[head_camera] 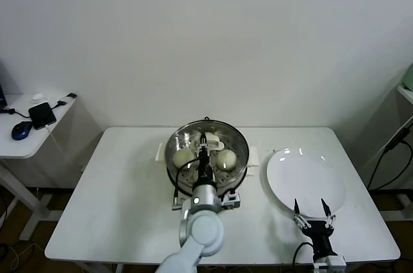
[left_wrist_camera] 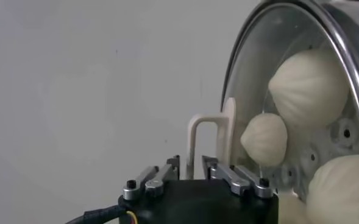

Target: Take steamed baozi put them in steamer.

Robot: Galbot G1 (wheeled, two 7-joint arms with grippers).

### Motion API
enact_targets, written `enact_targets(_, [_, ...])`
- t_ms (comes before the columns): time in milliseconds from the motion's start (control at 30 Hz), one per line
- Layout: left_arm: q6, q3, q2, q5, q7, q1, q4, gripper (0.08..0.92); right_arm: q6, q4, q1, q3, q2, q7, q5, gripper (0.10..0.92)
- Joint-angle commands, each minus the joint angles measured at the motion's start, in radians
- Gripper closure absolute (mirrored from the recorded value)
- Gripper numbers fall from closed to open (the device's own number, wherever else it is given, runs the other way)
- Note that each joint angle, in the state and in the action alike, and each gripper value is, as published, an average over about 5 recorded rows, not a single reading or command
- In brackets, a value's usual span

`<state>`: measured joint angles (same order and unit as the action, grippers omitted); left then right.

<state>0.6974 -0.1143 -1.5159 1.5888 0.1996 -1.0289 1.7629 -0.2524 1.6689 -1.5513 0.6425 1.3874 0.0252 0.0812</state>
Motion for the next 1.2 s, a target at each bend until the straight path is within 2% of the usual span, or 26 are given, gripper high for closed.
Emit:
enact_targets(33, [-0.004,0.002,-0.004,-0.005,0.002,0.001,0.007,0.647,0.017,0.01,0.001,-0.002,0.001,-0.006,-0.003,0.203])
enact_targets(200, [0.001,-0.009,0.025,-0.06,0.031,-0.006,0.08,0.5,0.034,0.014,0.002,-0.008,0.005,0.0,0.01,0.203])
enact_targets(367, [-0.015,0.0,0.076,-0.139,0.025,-0.045,0.183,0.352,0.007,0.021,-0.004,-0.026,0.007,0.025,0.026,0.203])
enact_targets(467, [-0.045,0.02,0.112,-0.221,-0.015,-0.087,0.251,0.267,-0.039,0.027,-0.008,-0.032,0.002,0.026,0.028,0.203])
enact_targets(567, [-0.117,0.061,0.138,-0.361,-0.1,-0.135,0.313,0.202,-0.065,0.043,-0.017,-0.04,-0.013,0.035,0.036,0.203])
enact_targets(733, [-0.322,0.23,0.151,-0.763,-0.279,-0.197,0.392,0.178,-0.085,0.074,-0.038,-0.069,-0.051,0.03,0.087,0.203])
enact_targets(867, [-0.425,0.453,0.155,-1.221,-0.372,-0.229,0.43,0.177,-0.107,0.066,-0.041,-0.073,-0.057,0.023,0.101,0.203])
enact_targets(1033, [-0.51,0.735,0.205,-1.714,-0.362,-0.314,0.394,0.177,-0.118,0.048,-0.036,-0.071,-0.054,0.023,0.105,0.203])
enact_targets(1133, [-0.553,0.814,0.268,-1.924,-0.34,-0.392,0.323,0.177,-0.118,0.045,-0.033,-0.07,-0.053,0.023,0.109,0.203])
enact_targets(1200, [-0.583,0.819,0.3,-2.014,-0.326,-0.439,0.276,0.177,-0.115,0.042,-0.033,-0.068,-0.053,0.021,0.114,0.203])
